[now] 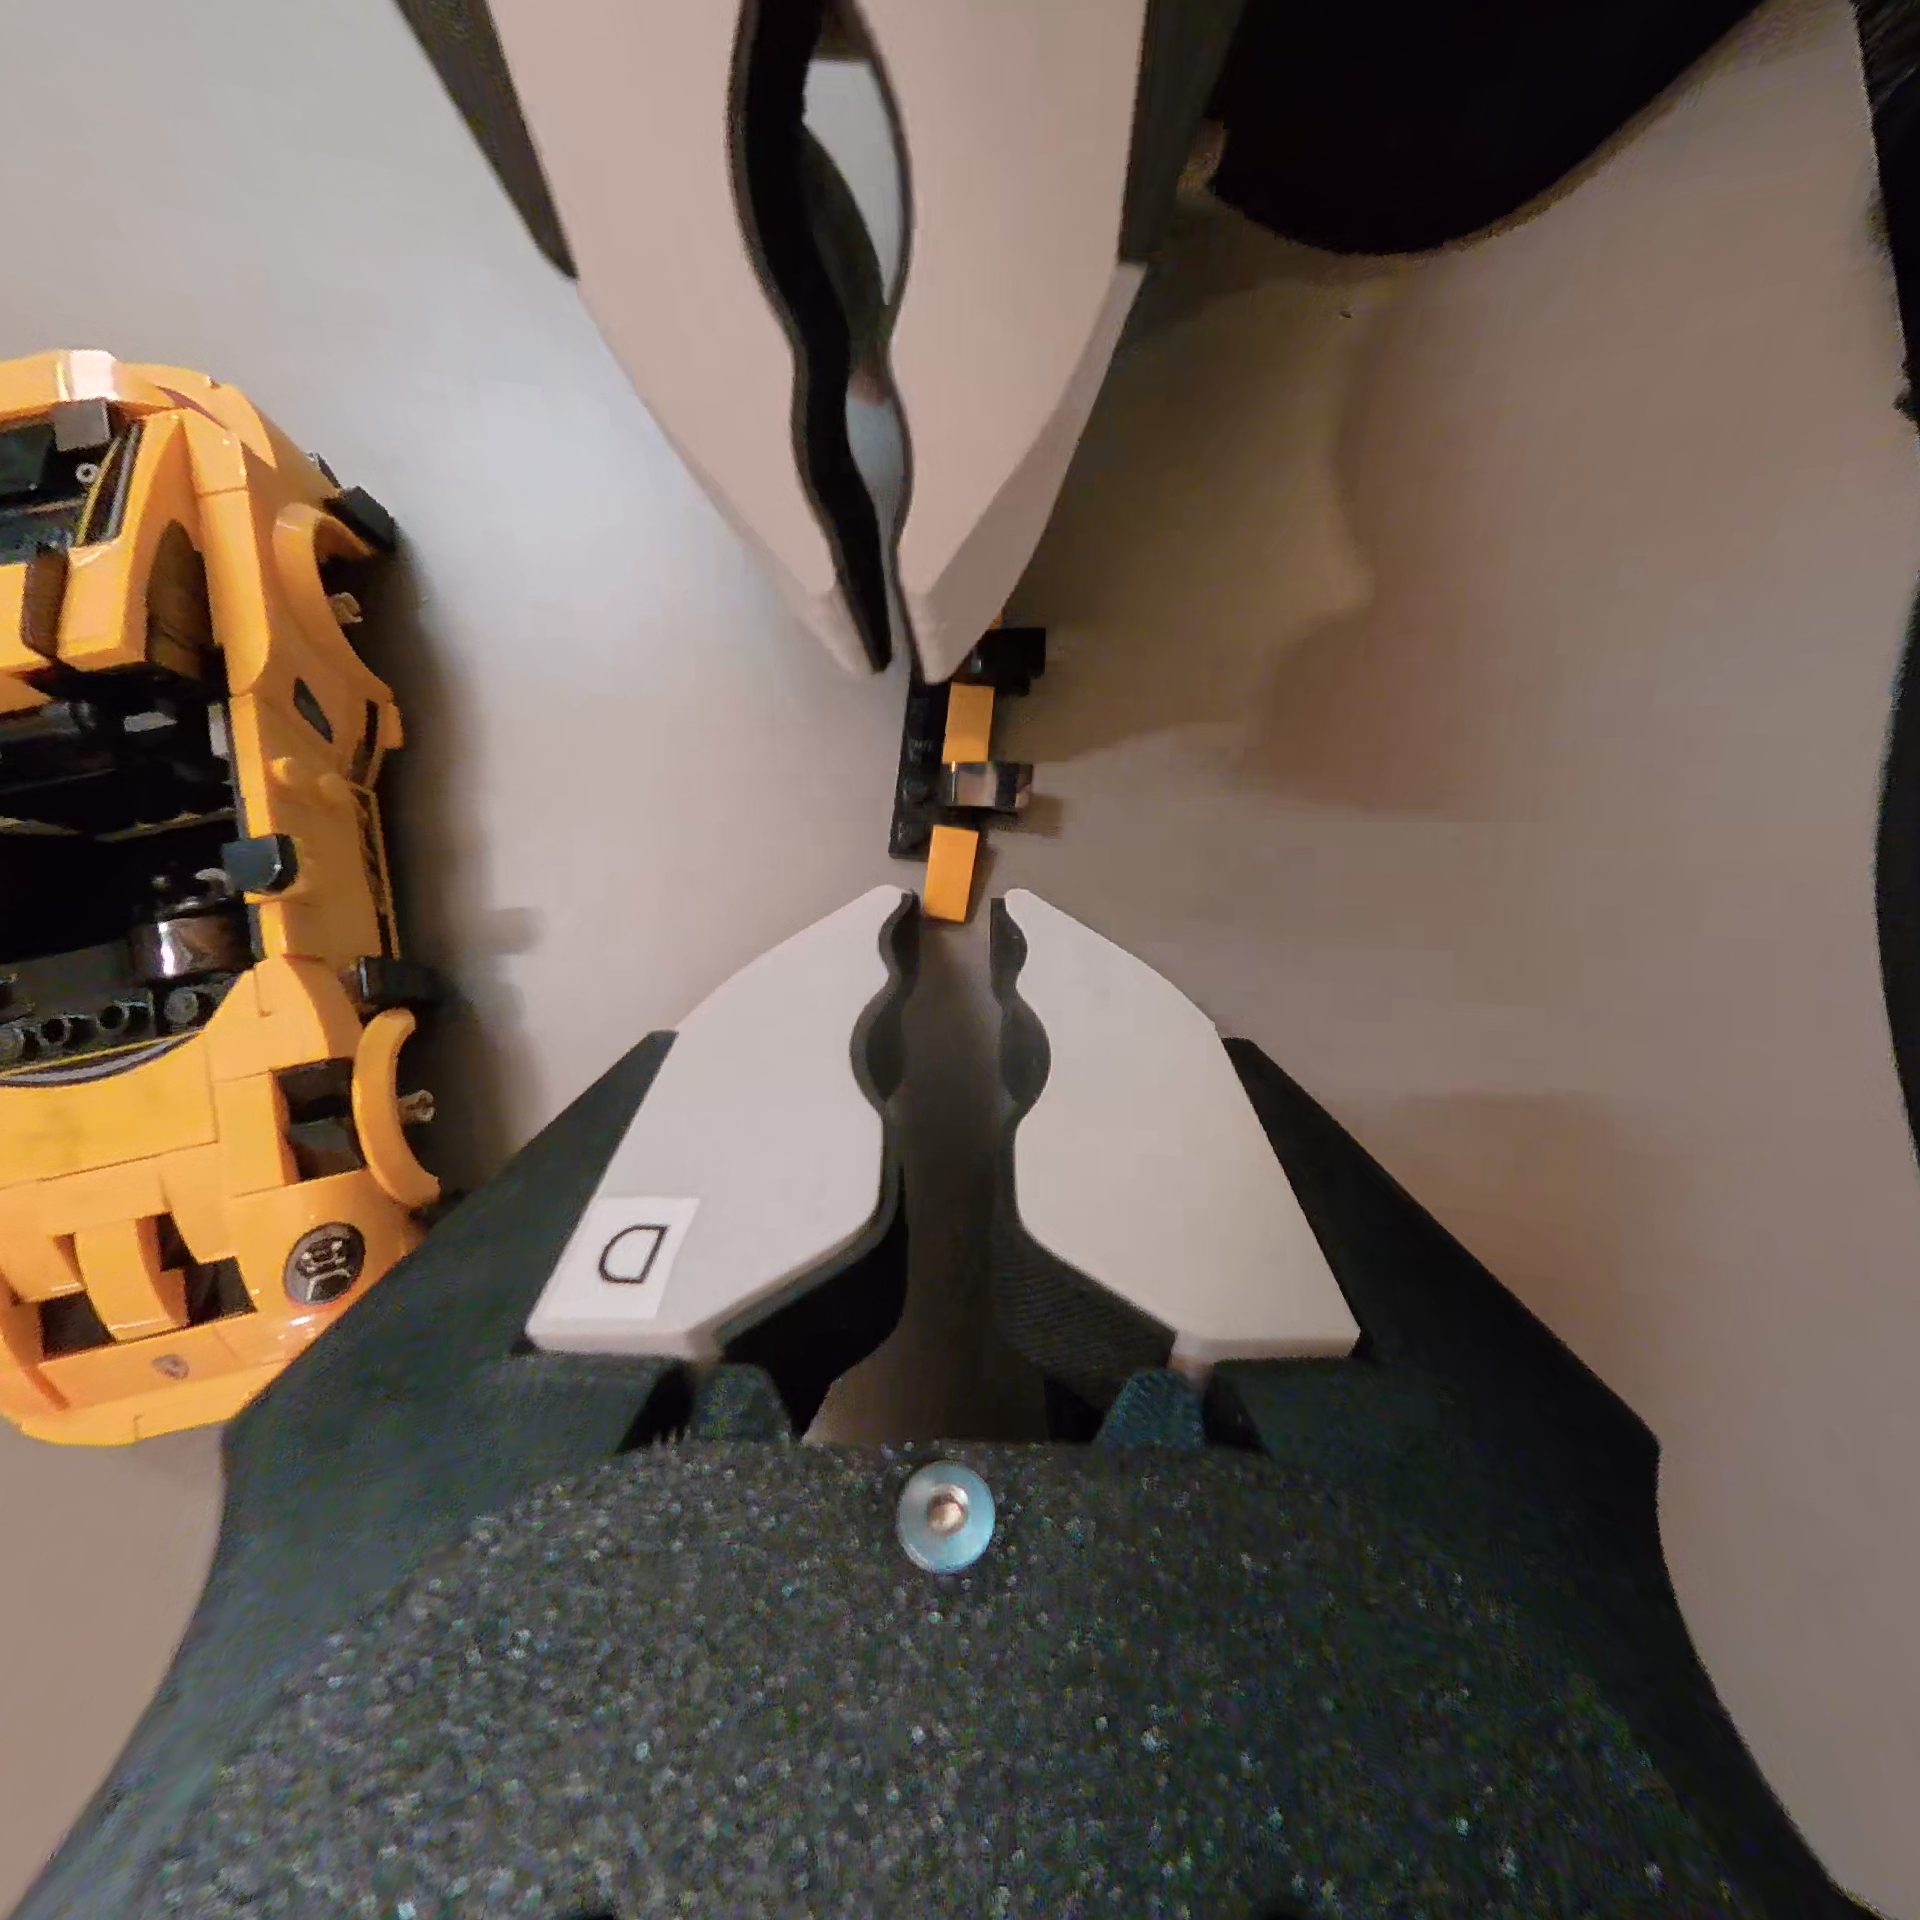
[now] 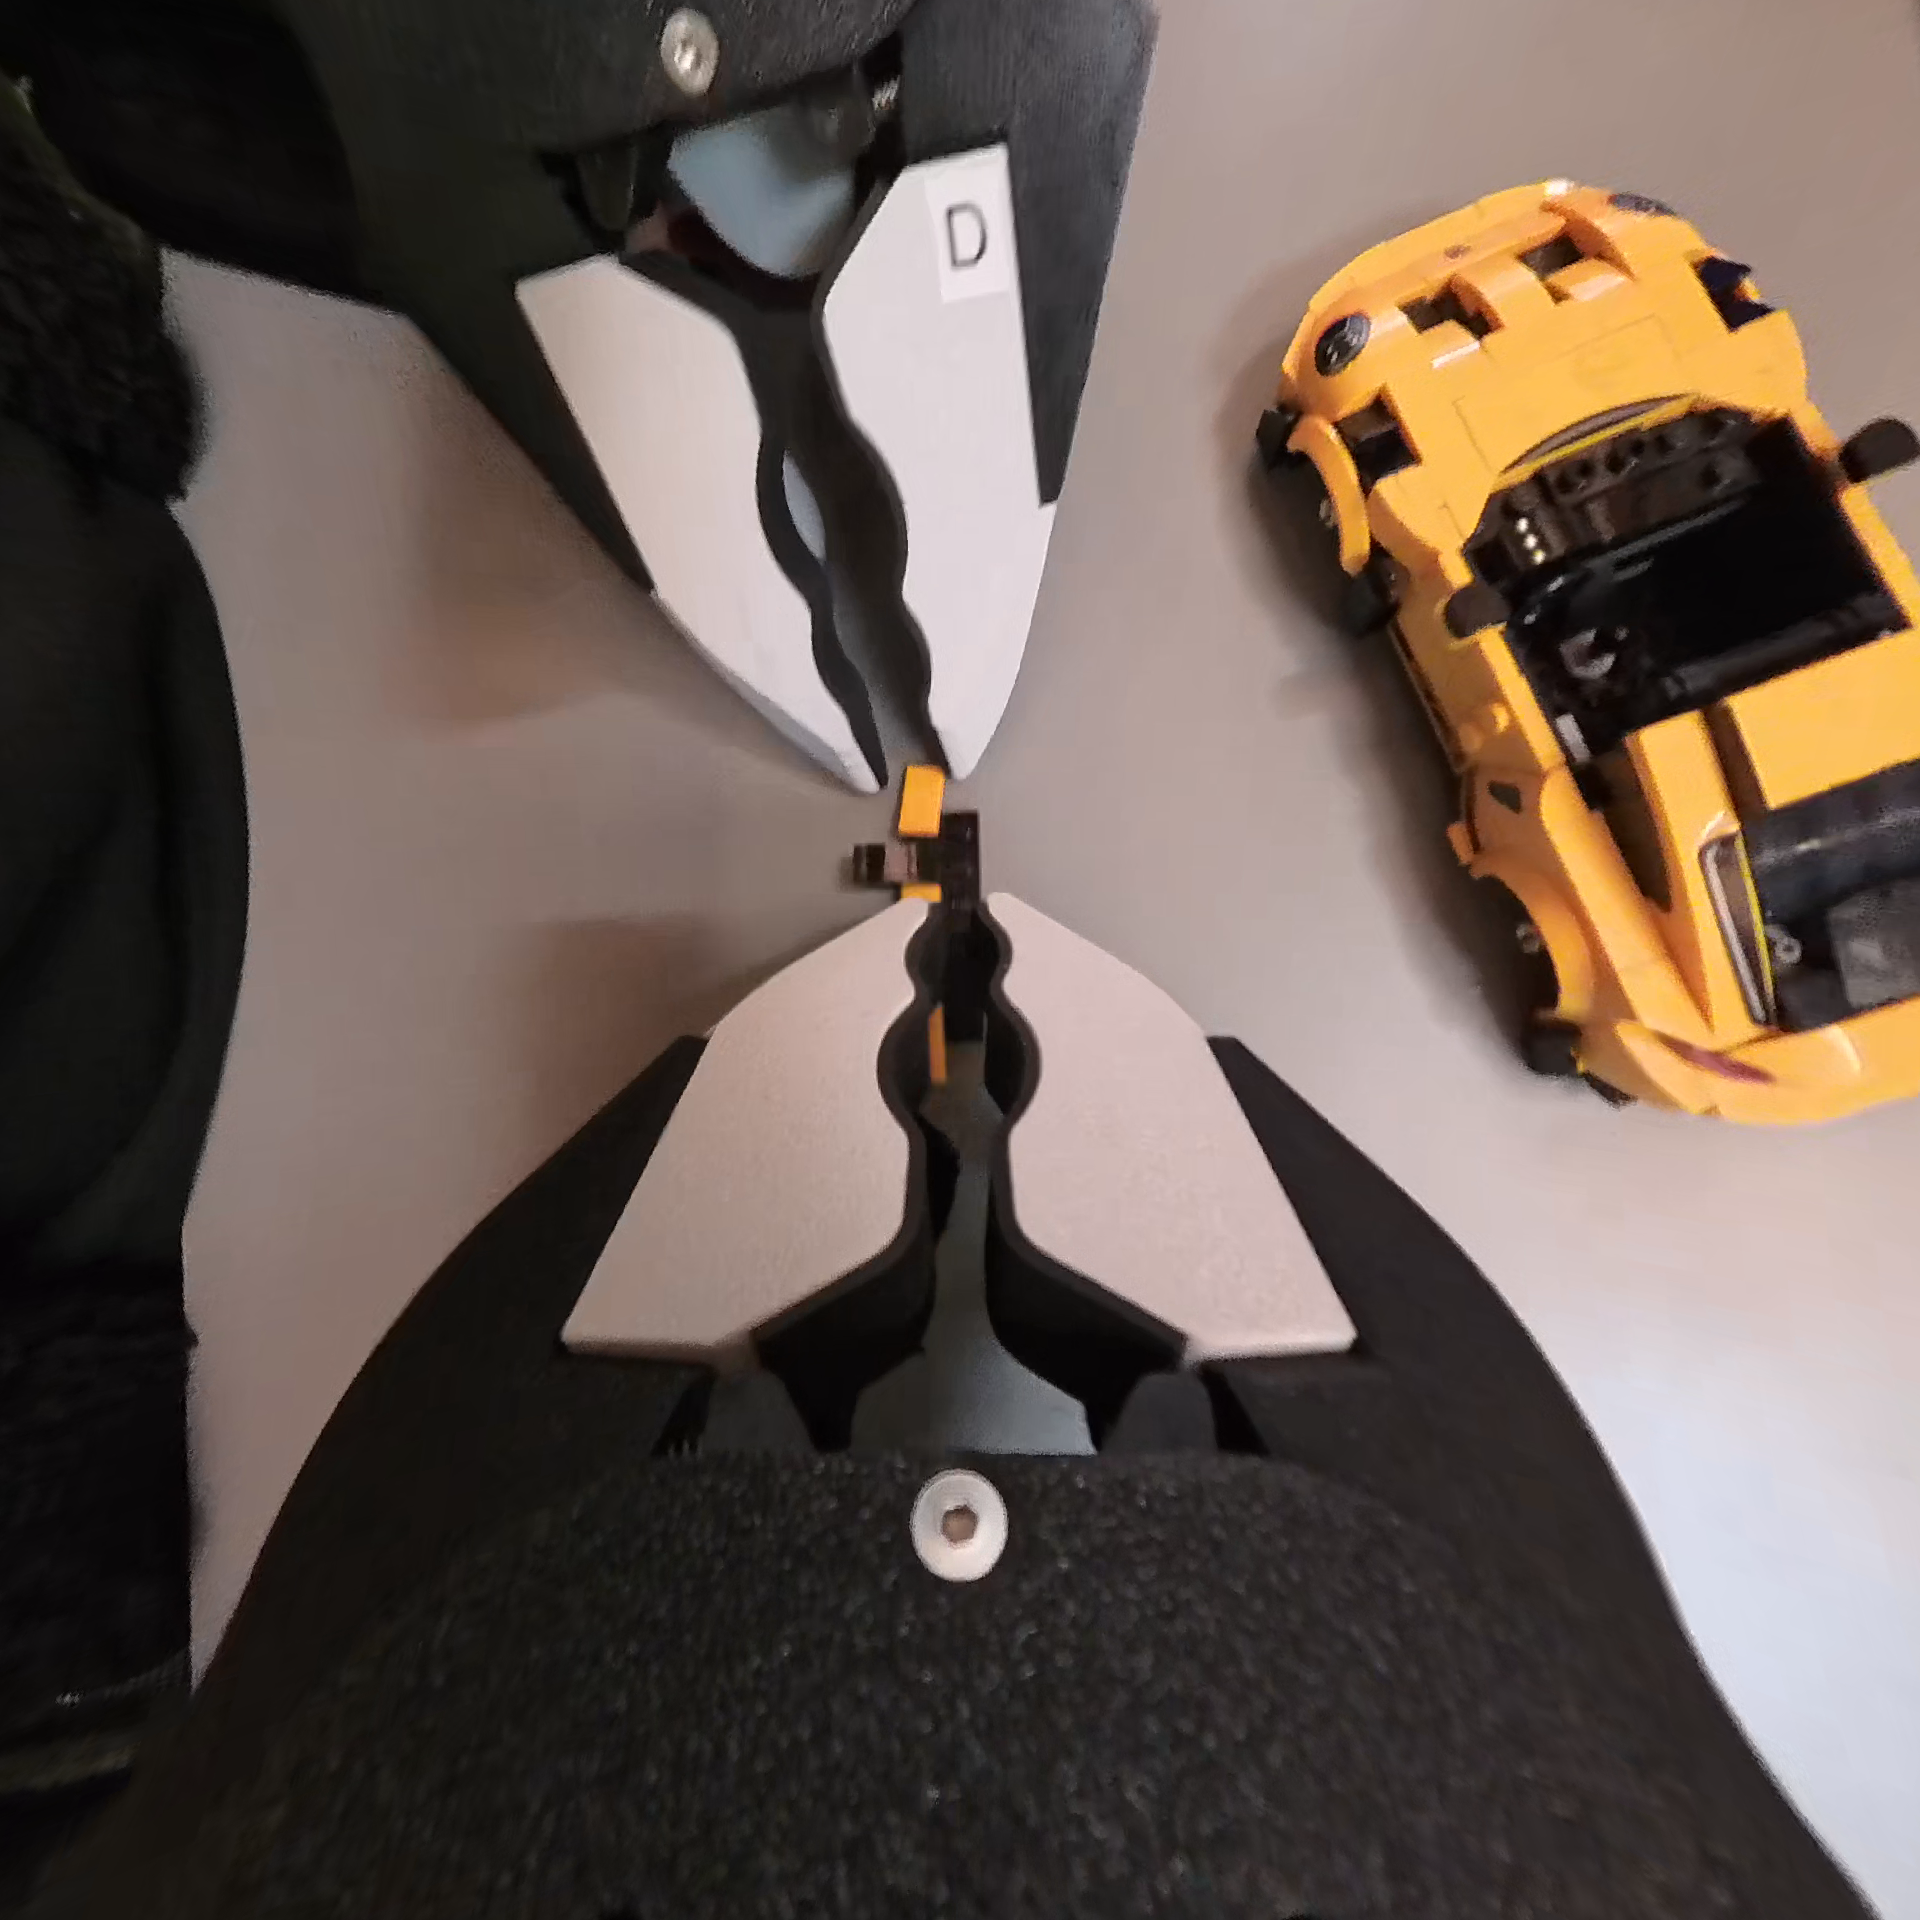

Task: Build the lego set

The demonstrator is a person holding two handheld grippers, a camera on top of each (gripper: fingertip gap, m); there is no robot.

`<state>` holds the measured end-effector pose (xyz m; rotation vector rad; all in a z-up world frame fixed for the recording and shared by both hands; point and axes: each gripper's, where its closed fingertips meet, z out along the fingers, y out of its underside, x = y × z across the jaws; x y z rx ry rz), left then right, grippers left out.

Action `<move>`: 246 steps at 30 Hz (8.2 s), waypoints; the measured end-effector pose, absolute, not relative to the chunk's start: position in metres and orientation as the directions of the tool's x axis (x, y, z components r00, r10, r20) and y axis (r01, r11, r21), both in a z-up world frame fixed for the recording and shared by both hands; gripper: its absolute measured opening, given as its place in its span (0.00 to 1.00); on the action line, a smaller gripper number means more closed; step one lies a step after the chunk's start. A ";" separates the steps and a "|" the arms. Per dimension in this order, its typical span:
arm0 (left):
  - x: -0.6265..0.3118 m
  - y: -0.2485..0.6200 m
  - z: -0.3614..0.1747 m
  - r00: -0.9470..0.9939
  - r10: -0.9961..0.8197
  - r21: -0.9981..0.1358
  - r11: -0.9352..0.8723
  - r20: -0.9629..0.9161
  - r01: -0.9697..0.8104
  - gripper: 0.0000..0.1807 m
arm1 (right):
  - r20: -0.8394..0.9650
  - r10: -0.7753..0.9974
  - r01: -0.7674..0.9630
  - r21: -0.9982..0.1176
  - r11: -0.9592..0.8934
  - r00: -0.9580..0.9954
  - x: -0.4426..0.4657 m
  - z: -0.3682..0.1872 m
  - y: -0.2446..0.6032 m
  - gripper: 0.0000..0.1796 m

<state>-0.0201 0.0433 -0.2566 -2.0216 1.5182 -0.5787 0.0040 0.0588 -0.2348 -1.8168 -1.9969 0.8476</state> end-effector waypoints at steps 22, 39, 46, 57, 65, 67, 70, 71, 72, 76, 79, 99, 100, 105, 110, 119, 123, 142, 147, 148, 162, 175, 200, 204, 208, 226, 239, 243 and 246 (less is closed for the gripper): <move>-0.017 0.045 -0.255 0.249 -0.969 -0.630 -0.200 0.011 -0.750 0.06 | -0.087 0.984 0.788 -0.612 0.068 -0.152 0.006 -0.242 0.057 0.05; -0.011 0.046 -0.249 0.255 -0.967 -0.658 -0.210 0.029 -0.723 0.03 | -0.111 0.984 0.781 -0.624 0.039 -0.138 0.020 -0.240 0.062 0.05; -0.011 0.047 -0.251 0.250 -0.968 -0.641 -0.212 0.033 -0.738 0.03 | -0.088 0.977 0.797 -0.595 0.103 -0.192 0.031 -0.247 0.057 0.08; -0.007 0.048 -0.251 0.226 -0.974 -0.619 -0.199 0.035 -0.760 0.02 | -0.025 0.976 0.809 -0.564 0.166 -0.217 0.027 -0.255 0.058 0.08; -0.006 0.048 -0.251 0.199 -0.978 -0.569 -0.196 0.057 -0.799 0.03 | -0.023 0.976 0.809 -0.564 0.165 -0.216 0.027 -0.255 0.058 0.08; -0.006 0.048 -0.251 0.188 -0.980 -0.553 -0.194 0.069 -0.810 0.03 | -0.025 0.976 0.808 -0.566 0.164 -0.215 0.027 -0.255 0.058 0.08; -0.004 0.046 -0.251 0.162 -0.982 -0.537 -0.191 0.100 -0.822 0.00 | -0.029 0.977 0.806 -0.570 0.158 -0.212 0.027 -0.256 0.058 0.08; -0.004 0.046 -0.251 0.154 -0.983 -0.530 -0.184 0.100 -0.828 0.00 | -0.029 0.977 0.806 -0.571 0.157 -0.211 0.027 -0.256 0.058 0.08; -0.005 0.047 -0.251 0.158 -0.983 -0.518 -0.186 0.098 -0.835 0.00 | -0.028 0.977 0.805 -0.572 0.157 -0.211 0.027 -0.256 0.058 0.08; -0.005 0.047 -0.251 0.133 -0.986 -0.474 -0.164 0.098 -0.865 0.00 | -0.032 0.977 0.804 -0.574 0.154 -0.210 0.027 -0.256 0.058 0.08; -0.005 0.047 -0.251 0.134 -0.982 -0.453 -0.180 0.132 -0.873 0.00 | -0.033 0.977 0.804 -0.574 0.153 -0.210 0.026 -0.256 0.058 0.08; -0.007 0.046 -0.252 0.107 -0.953 -0.414 -0.221 0.282 -0.883 0.01 | -0.023 0.977 0.798 -0.582 0.160 -0.213 0.027 -0.256 0.058 0.08; -0.007 0.046 -0.252 0.103 -0.952 -0.416 -0.222 0.288 -0.882 0.01 | -0.023 0.977 0.797 -0.582 0.160 -0.212 0.027 -0.256 0.058 0.08; -0.007 0.046 -0.252 0.096 -0.953 -0.436 -0.218 0.286 -0.873 0.01 | -0.025 0.977 0.796 -0.585 0.157 -0.211 0.027 -0.256 0.058 0.08; -0.007 0.046 -0.252 0.100 -0.952 -0.440 -0.225 0.288 -0.869 0.01 | -0.019 0.977 0.795 -0.585 0.163 -0.214 0.027 -0.256 0.057 0.08; -0.005 0.047 -0.251 0.105 -0.964 -0.460 -0.210 0.244 -0.863 0.00 | -0.006 0.979 0.799 -0.579 0.163 -0.203 0.027 -0.256 0.058 0.09; -0.001 0.047 -0.248 0.110 -0.969 -0.507 -0.212 0.223 -0.836 0.00 | -0.011 0.981 0.800 -0.580 0.150 -0.192 0.028 -0.256 0.059 0.09; -0.006 0.048 -0.252 0.104 -0.988 -0.467 -0.146 0.115 -0.872 0.02 | -0.013 0.981 0.795 -0.588 0.150 -0.195 0.028 -0.256 0.060 0.09; -0.005 0.047 -0.252 0.058 -0.994 -0.441 -0.093 0.093 -0.893 0.00 | -0.012 0.981 0.795 -0.589 0.149 -0.193 0.028 -0.256 0.060 0.09; -0.005 0.047 -0.252 0.048 -0.995 -0.436 -0.082 0.090 -0.896 0.00 | -0.012 0.981 0.795 -0.589 0.149 -0.192 0.028 -0.256 0.060 0.09; -0.004 0.047 -0.253 -0.220 -0.974 -0.412 0.182 0.047 -0.893 0.00 | 0.011 0.977 0.781 -0.600 0.177 -0.213 0.029 -0.257 0.059 0.09; -0.005 0.047 -0.254 -0.362 -0.930 -0.377 0.317 0.054 -0.870 0.01 | 0.060 0.978 0.720 -0.669 0.187 -0.199 0.046 -0.246 0.064 0.09; -0.011 0.049 -0.253 0.074 -0.997 -0.603 -0.065 0.009 -0.795 0.17 | 0.081 0.975 0.734 -0.645 0.211 -0.208 0.040 -0.253 0.058 0.14; -0.009 0.048 -0.256 0.077 -0.997 -0.614 -0.073 0.021 -0.786 0.12 | 0.054 0.975 0.746 -0.635 0.199 -0.214 0.037 -0.254 0.058 0.14; -0.007 0.047 -0.257 0.068 -0.997 -0.642 -0.080 0.043 -0.763 0.08 | 0.047 0.971 0.755 -0.621 0.211 -0.232 0.036 -0.255 0.058 0.11; -0.004 0.045 -0.257 -0.017 -1.000 -0.683 0.016 -0.006 -0.731 0.05 | 0.008 0.933 0.748 -0.595 0.294 -0.360 0.030 -0.256 0.055 0.09; -0.003 0.045 -0.257 0.071 -0.997 -0.658 -0.067 0.021 -0.750 0.05 | 0.009 0.942 0.758 -0.592 0.275 -0.335 0.030 -0.256 0.054 0.09; -0.003 0.045 -0.257 0.144 -0.989 -0.655 -0.137 0.044 -0.743 0.05 | 0.009 0.947 0.760 -0.594 0.264 -0.322 0.030 -0.256 0.054 0.09; -0.002 0.045 -0.257 0.175 -0.983 -0.647 -0.164 0.048 -0.744 0.05 | 0.007 0.947 0.762 -0.592 0.262 -0.320 0.031 -0.256 0.054 0.09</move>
